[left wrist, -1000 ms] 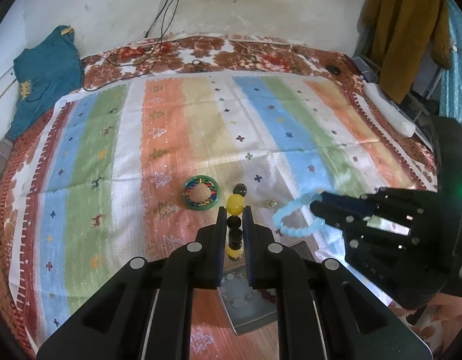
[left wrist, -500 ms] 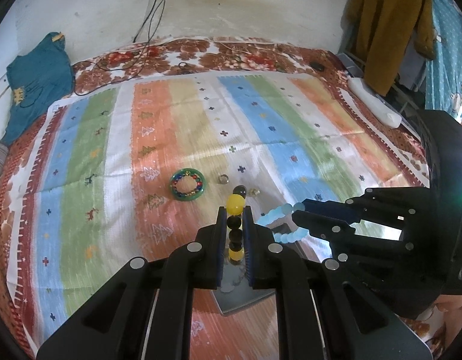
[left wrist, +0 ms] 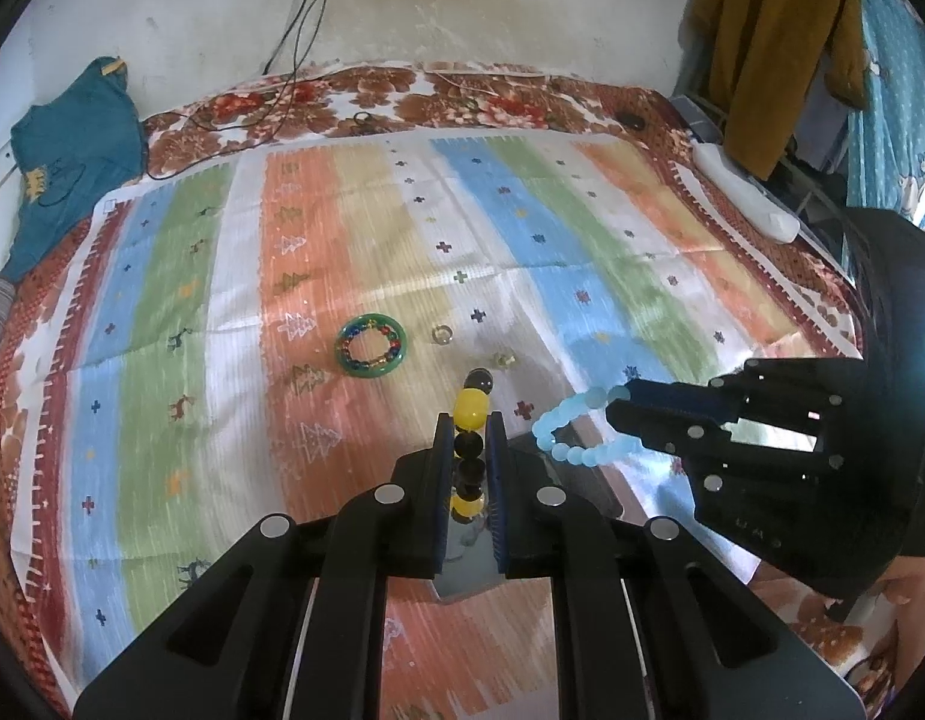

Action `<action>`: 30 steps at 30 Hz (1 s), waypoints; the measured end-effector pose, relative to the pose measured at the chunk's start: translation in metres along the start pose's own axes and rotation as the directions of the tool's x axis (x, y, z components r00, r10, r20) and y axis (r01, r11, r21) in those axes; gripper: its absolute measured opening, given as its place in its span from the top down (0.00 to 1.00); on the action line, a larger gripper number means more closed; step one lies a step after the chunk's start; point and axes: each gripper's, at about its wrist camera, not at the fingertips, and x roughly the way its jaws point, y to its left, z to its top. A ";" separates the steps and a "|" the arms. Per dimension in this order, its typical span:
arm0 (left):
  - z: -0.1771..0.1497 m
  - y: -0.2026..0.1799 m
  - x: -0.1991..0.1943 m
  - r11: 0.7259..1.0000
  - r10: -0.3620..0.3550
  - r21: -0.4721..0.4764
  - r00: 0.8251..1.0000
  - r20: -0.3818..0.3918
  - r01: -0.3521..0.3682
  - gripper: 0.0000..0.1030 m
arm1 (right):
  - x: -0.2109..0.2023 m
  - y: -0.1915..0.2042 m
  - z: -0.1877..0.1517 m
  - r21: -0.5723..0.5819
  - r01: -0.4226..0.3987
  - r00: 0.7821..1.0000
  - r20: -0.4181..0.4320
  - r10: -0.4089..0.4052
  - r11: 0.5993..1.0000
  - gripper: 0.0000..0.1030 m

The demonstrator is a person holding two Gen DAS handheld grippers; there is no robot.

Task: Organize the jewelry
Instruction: 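Open both grippers over the metal tray to drop the bracelets, then move the left gripper to the green bangle while the right gripper approaches the silver ring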

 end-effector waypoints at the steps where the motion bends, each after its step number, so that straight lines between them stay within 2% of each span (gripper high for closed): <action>1: -0.001 -0.001 0.000 1.000 -0.003 0.001 1.000 -0.002 0.003 0.90 | 0.000 0.000 0.000 0.003 0.004 1.000 0.001 -0.004 1.000 0.88; 6: -0.001 0.001 0.001 1.000 -0.010 -0.018 1.000 -0.022 0.010 0.89 | -0.001 -0.001 0.000 0.010 0.008 1.000 0.004 -0.008 1.000 0.88; 8: 0.000 0.006 0.002 0.999 0.006 -0.042 1.000 -0.023 -0.006 0.79 | -0.003 -0.005 0.003 0.028 0.014 1.000 0.013 -0.014 1.000 0.87; 9: 0.001 0.010 0.001 0.998 0.013 -0.054 1.000 -0.019 -0.014 0.74 | -0.002 -0.008 0.003 0.037 0.019 1.000 0.013 -0.019 0.999 0.82; 11: 0.003 0.019 -0.002 0.996 0.034 -0.085 0.999 -0.004 -0.034 0.73 | 0.001 -0.013 0.003 0.047 0.027 1.000 0.003 -0.028 0.999 0.71; 16: 0.008 0.036 0.000 0.988 0.087 -0.125 0.996 0.004 -0.086 0.63 | 0.012 -0.020 0.005 0.057 0.045 0.999 -0.024 -0.044 0.997 0.69; 24: 0.015 0.046 0.022 0.981 0.136 -0.135 0.990 -0.038 -0.140 0.56 | 0.019 -0.024 0.011 0.073 0.058 0.998 -0.034 -0.056 0.996 0.55; 30: 0.025 0.054 0.049 0.971 0.172 -0.151 0.982 -0.083 -0.183 0.53 | 0.029 -0.029 0.018 0.082 0.058 0.997 -0.046 -0.055 0.995 0.53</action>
